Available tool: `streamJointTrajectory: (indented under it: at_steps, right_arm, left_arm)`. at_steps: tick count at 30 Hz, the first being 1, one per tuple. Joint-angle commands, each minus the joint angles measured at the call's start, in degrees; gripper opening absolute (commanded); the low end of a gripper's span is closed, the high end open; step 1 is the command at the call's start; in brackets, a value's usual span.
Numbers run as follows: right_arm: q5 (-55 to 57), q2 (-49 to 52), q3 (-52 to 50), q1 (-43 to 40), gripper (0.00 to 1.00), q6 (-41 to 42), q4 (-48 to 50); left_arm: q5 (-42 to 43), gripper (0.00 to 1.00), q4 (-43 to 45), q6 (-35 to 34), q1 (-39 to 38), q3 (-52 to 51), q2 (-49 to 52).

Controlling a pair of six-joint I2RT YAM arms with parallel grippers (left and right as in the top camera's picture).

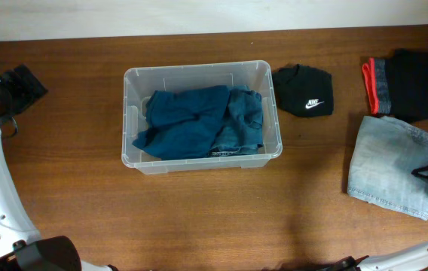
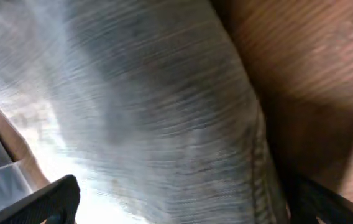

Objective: Pack container

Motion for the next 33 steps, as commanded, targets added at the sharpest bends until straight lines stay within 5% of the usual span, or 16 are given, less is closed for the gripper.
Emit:
streamJointTrajectory:
  at_steps: [1, 19, 25, 33]
  right_arm:
    - [-3.34, 1.95, -0.33, 0.42, 0.99, -2.91, 0.02]
    - [-0.07, 8.66, -0.33, 10.88, 1.00, -1.95, 1.49]
    - [-0.11, 10.62, -0.33, 10.88, 0.77, -1.97, 1.75]
    - [-1.77, 10.62, -0.33, 10.93, 0.29, -1.97, 1.53]
  left_arm:
    - [-0.35, 0.99, 0.00, -0.35, 0.15, -0.31, 0.63]
    - [-0.35, 0.99, -0.02, -0.35, 0.15, -0.31, 0.63]
    - [-0.35, 0.99, 0.00, -0.35, 0.15, -0.31, 0.63]
    - [-0.35, 0.99, -0.02, -0.35, 0.15, -0.31, 0.63]
